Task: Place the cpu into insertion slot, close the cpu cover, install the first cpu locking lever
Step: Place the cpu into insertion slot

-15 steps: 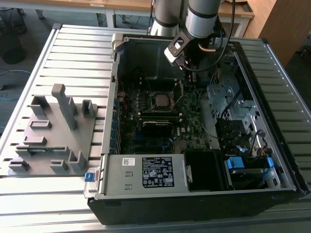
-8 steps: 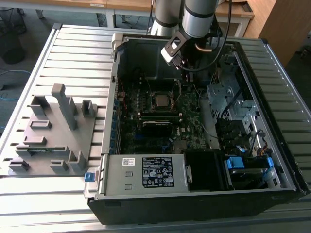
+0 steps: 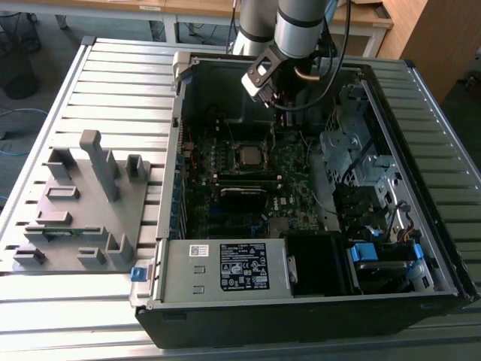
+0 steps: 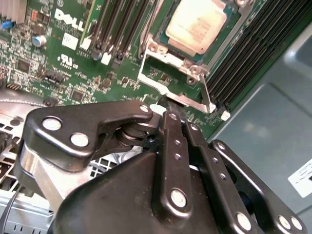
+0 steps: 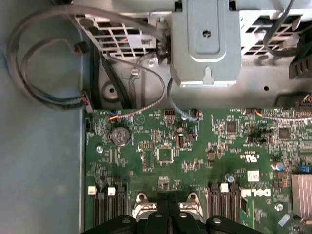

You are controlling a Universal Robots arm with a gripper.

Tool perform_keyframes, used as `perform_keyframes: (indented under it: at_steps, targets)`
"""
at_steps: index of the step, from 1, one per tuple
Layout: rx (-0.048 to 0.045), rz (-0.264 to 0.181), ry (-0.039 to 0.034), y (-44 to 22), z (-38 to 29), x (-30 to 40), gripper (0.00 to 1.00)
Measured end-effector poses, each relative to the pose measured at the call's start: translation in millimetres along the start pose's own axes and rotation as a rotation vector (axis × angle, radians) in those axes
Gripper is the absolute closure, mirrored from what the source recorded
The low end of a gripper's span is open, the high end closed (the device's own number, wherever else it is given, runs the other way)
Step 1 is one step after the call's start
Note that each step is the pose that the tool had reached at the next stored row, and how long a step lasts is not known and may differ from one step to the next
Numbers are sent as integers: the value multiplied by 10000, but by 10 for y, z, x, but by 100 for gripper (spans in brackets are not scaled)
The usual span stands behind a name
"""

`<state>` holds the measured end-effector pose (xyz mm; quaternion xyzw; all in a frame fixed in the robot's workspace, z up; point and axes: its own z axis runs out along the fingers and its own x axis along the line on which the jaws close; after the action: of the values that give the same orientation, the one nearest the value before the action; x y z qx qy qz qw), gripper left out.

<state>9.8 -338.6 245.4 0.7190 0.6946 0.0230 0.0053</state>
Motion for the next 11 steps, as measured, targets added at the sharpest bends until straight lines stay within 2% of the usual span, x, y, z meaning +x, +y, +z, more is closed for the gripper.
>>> perform_keyframes:
  at_steps: [9,11]
  targets:
    - [-7,1,13,-180,-6,-6,90]
    - [-8,1,12,-190,-6,-6,90]
